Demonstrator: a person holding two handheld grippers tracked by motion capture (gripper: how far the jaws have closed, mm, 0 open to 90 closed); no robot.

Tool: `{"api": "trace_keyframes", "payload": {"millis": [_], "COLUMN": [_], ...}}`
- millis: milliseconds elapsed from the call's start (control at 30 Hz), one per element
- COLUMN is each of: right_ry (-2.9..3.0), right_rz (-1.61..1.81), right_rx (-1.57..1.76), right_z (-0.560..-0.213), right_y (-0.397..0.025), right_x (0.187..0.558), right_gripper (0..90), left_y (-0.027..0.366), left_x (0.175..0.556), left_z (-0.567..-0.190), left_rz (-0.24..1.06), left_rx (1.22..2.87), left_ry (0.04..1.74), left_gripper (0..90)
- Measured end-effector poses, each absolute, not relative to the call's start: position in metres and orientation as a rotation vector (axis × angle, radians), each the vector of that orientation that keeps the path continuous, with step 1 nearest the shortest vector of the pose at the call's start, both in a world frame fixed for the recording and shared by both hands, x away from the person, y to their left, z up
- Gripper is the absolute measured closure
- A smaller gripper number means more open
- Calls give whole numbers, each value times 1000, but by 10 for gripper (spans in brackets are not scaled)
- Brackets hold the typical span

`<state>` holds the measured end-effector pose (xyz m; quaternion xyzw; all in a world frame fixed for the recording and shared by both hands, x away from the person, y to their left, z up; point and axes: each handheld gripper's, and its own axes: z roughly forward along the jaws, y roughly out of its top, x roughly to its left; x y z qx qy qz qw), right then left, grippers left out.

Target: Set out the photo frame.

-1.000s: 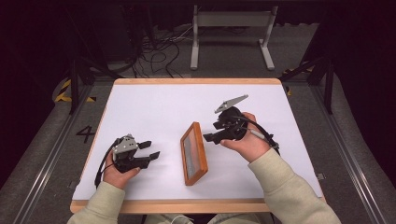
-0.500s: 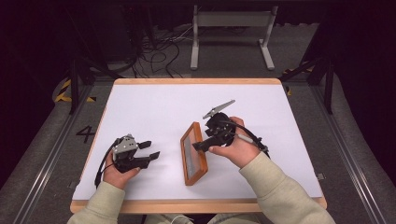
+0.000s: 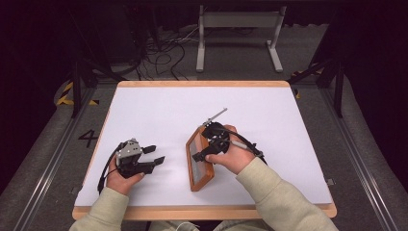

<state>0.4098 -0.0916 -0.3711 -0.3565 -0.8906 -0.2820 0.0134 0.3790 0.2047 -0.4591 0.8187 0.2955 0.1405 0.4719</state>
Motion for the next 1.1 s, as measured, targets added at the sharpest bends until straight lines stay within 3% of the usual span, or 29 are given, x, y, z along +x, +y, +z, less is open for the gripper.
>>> {"api": "trace_keyframes", "payload": {"millis": [133, 867, 1100], "right_ry": [-2787, -2665, -2667], "right_rz": [-808, -779, -756], "right_rx": [-1076, -1215, -1249], "right_z": [-376, -381, -374], "right_y": [-88, -87, -89], "right_x": [408, 409, 413], "right_gripper": [420, 492, 642], "left_y": [205, 205, 205], "left_x": [379, 379, 379], "left_z": [-459, -459, -459], "left_rz": [344, 348, 354], "left_rx": [2004, 2006, 2003], "left_ry": [724, 724, 721], "left_gripper": [417, 416, 415]}}
